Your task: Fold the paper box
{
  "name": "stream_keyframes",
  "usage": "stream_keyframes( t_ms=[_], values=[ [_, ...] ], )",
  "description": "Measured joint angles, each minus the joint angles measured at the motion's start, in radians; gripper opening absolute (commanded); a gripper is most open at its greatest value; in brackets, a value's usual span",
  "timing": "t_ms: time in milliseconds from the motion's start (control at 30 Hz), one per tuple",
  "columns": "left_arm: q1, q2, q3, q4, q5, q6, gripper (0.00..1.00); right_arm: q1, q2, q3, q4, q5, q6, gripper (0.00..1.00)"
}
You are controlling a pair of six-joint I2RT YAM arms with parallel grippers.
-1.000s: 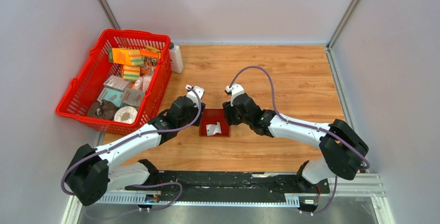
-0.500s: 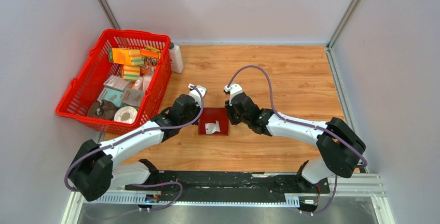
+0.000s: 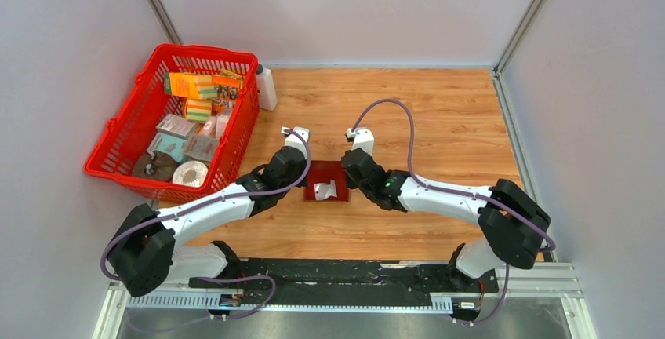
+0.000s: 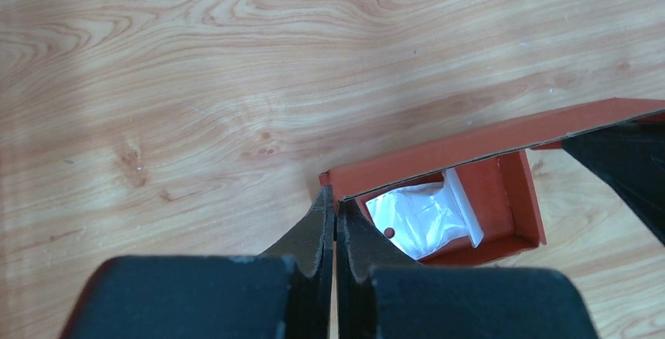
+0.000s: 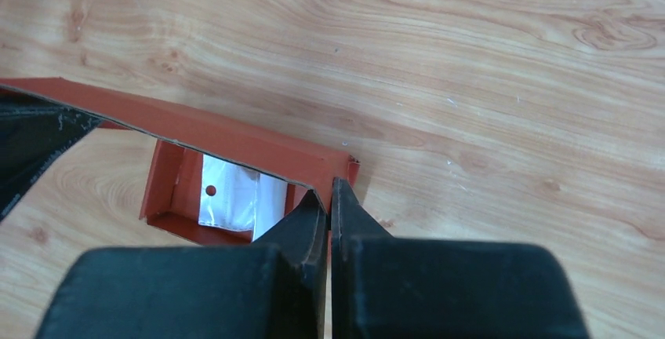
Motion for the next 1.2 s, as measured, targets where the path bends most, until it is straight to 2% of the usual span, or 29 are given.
stream_keyframes(
  t_ms=[267,400,700,967,1033,1100,1200],
  values=[
    [-0.080,0.031,-0.001,0.044,-0.179,-0.093,0.00,0.072,0.034,0.000,0.015,0.187,0.123,0.00],
    [-0.113,0.038,-0.022,0.065,-0.233,-0.133,0.00,0.099,0.044,-0.021,0.033,0.234,0.173,0.00],
    [-0.165,0.039,-0.106,0.185,-0.274,-0.178,0.00,0.140,0.033,-0.118,0.137,0.329,0.269,0.00],
    [-0.208,0.016,-0.165,0.232,-0.290,-0.207,0.00,0.213,0.030,-0.159,0.141,0.418,0.351,0.00],
    [-0.218,-0.004,-0.190,0.248,-0.298,-0.211,0.00,0.243,0.030,-0.159,0.127,0.450,0.358,0.03],
    [-0.225,-0.022,-0.209,0.257,-0.303,-0.216,0.00,0.262,0.030,-0.159,0.114,0.470,0.363,0.12],
    [-0.235,-0.037,-0.225,0.264,-0.310,-0.220,0.00,0.274,0.027,-0.159,0.100,0.483,0.371,0.15]
  ],
)
